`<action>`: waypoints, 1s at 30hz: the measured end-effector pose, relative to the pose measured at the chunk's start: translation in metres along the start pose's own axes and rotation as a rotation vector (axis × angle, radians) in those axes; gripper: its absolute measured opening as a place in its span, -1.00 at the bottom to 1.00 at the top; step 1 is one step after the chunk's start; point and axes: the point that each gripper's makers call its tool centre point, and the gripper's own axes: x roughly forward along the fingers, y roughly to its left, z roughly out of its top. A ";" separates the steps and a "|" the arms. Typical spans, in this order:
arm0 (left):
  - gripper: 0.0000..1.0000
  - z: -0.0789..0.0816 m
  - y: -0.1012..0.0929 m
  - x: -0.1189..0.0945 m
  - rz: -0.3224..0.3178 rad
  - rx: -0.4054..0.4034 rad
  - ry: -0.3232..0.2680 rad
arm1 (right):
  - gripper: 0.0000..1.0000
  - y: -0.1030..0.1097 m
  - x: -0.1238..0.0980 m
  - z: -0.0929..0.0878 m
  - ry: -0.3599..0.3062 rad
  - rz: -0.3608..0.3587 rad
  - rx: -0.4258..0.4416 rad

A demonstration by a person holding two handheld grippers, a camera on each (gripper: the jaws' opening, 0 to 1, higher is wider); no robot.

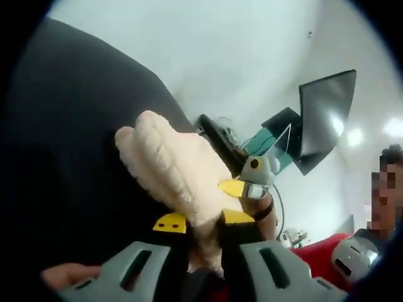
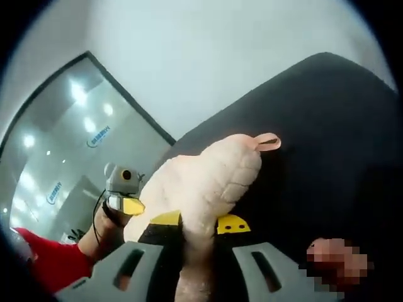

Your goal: Fold the towel on the table until its edges align and the towel forms a compact rectangular stack.

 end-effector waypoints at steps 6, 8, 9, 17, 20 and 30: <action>-0.64 -0.011 0.008 0.005 0.014 -0.003 -0.001 | -0.66 -0.009 -0.001 -0.010 -0.003 -0.028 -0.015; -0.59 -0.014 0.013 0.006 0.053 0.033 0.005 | -0.62 -0.012 -0.001 -0.011 -0.005 -0.041 -0.038; -0.56 -0.016 0.016 0.007 0.061 0.029 0.000 | -0.59 -0.014 -0.001 -0.011 -0.011 -0.045 -0.048; -0.08 -0.011 0.017 -0.012 0.106 0.135 -0.091 | 0.17 -0.001 -0.020 0.007 -0.108 0.011 -0.110; -0.04 0.009 0.018 -0.036 0.198 0.251 -0.203 | 0.08 0.003 -0.049 0.050 -0.350 -0.049 -0.230; -0.36 0.105 -0.108 -0.134 -0.237 0.301 -0.768 | -0.15 -0.068 -0.036 0.069 -0.361 -0.331 -0.488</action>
